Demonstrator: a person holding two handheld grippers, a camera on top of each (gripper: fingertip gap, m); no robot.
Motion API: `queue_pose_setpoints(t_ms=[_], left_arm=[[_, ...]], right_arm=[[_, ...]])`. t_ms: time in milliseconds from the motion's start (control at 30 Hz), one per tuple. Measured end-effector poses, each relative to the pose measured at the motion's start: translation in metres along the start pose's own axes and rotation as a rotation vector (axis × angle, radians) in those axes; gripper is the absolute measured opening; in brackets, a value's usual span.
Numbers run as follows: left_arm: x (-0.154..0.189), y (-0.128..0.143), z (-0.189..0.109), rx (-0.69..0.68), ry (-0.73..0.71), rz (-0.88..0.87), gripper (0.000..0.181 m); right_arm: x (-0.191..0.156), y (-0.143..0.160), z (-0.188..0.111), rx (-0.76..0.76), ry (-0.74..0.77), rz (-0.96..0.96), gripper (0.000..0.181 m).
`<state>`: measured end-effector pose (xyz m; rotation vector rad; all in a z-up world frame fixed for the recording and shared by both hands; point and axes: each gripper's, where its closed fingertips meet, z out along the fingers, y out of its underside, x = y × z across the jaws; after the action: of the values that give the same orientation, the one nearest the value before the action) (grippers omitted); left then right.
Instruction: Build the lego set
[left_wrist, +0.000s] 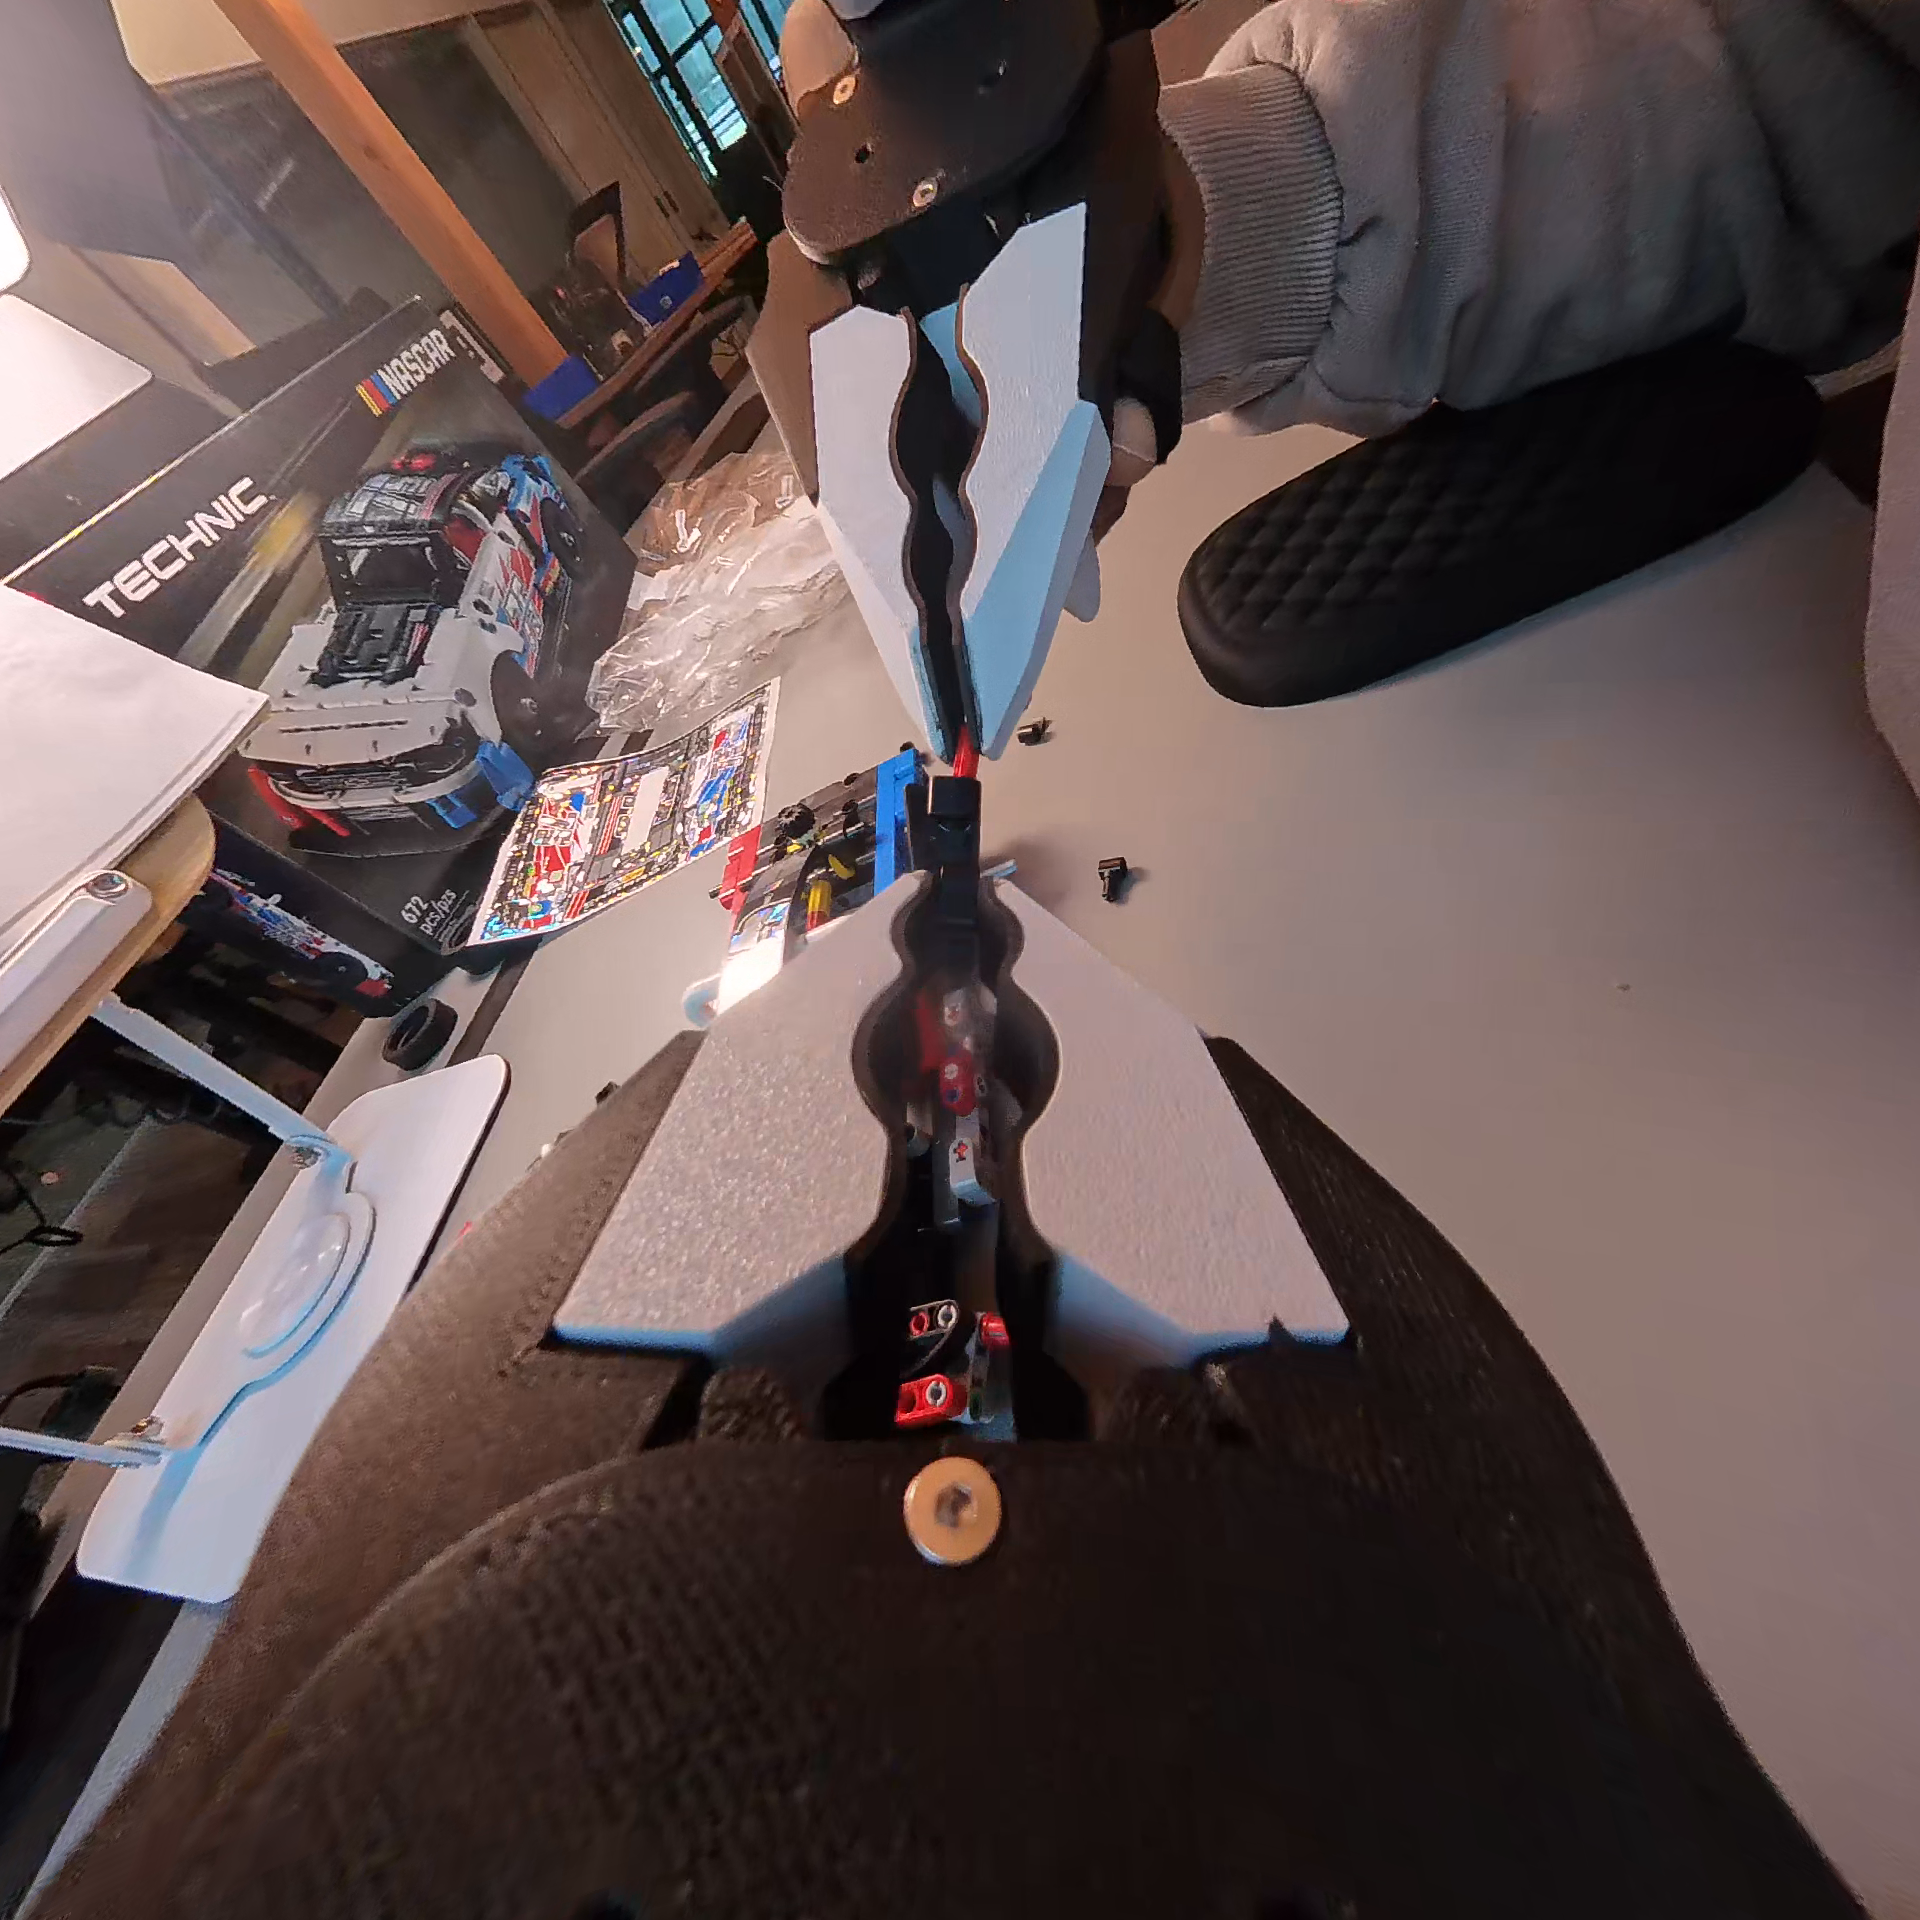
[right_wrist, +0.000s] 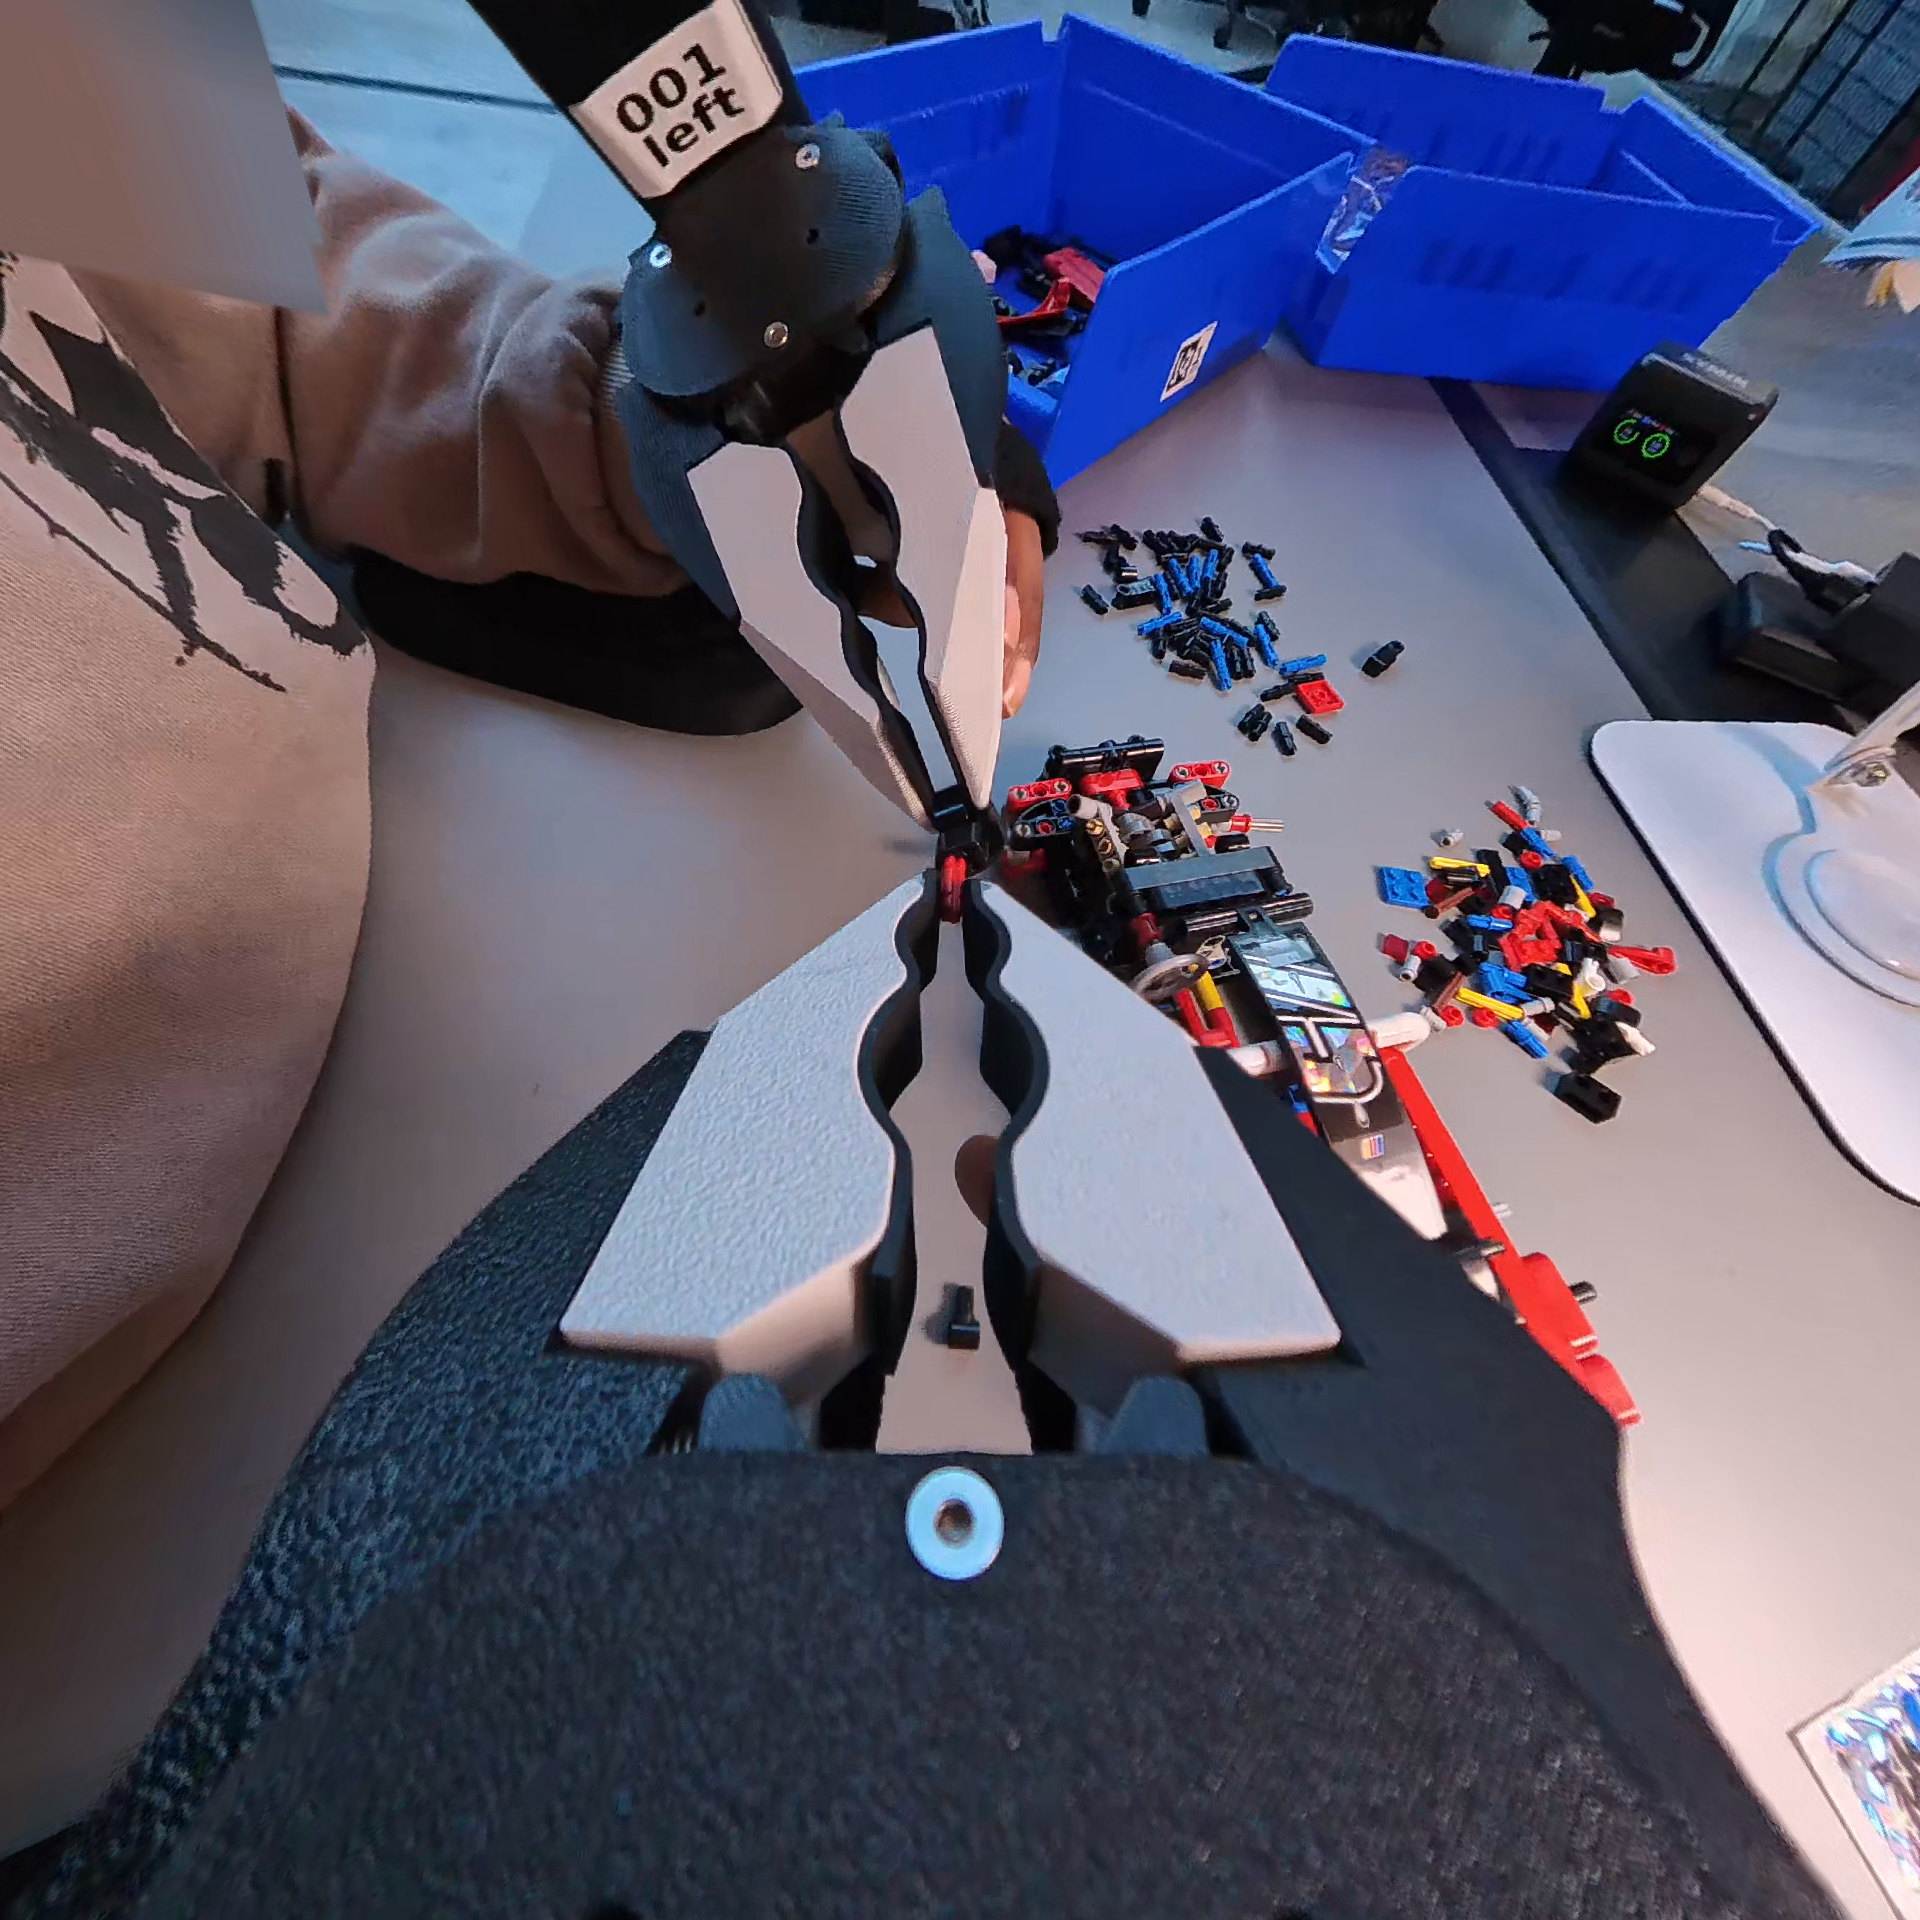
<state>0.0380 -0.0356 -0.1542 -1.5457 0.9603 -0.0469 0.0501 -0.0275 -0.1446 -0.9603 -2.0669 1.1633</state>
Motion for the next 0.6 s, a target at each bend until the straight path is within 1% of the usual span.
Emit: queue_pose_setpoints(t_ms=[167,333,600], left_arm=[[0.004,0.000,0.001,0.005,0.033,-0.022,0.004],[0.007,0.005,0.004,-0.032,0.044,-0.023,0.004],[0.011,0.012,0.007,-0.082,0.052,-0.010,0.005]], right_arm=[[-0.005,0.002,0.000,-0.018,-0.006,-0.031,0.001],[-0.005,0.009,0.002,-0.079,0.022,-0.081,0.002],[-0.006,0.018,0.005,-0.137,0.038,-0.106,0.001]])
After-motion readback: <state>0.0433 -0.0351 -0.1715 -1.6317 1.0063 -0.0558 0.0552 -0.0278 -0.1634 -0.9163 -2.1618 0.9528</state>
